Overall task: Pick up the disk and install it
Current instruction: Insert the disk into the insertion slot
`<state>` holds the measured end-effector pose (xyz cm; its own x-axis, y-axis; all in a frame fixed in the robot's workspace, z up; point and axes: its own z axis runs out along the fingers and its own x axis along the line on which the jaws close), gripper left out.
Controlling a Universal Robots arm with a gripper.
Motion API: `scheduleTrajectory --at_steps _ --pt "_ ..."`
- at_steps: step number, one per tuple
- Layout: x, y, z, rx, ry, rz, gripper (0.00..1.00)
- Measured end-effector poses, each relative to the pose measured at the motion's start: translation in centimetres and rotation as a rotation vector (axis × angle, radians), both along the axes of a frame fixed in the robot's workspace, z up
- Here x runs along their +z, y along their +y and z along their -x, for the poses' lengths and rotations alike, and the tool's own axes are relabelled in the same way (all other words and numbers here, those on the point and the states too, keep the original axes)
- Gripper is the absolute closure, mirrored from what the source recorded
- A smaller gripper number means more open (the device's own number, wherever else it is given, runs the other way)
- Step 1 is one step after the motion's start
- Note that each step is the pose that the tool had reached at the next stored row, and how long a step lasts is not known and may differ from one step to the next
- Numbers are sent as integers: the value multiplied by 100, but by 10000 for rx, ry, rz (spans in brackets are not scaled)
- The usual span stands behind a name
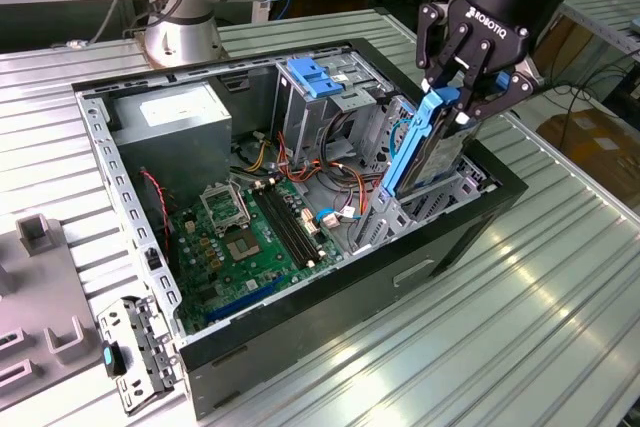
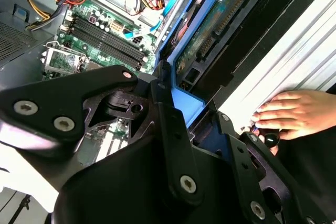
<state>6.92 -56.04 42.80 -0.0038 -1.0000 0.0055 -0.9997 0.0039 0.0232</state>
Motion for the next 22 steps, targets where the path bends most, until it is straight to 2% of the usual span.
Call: scheduleTrajectory --at_steps 3,9,11,17,18,22 --pt "-61 0 0 0 0 14 63" --pt "-62 0 0 0 -1 15 62" --pt "-64 0 0 -1 0 21 49" --pt "-188 0 -1 0 0 22 49" --pt "-219 0 -2 -1 0 22 51" --pt "-305 0 -3 -1 0 21 76"
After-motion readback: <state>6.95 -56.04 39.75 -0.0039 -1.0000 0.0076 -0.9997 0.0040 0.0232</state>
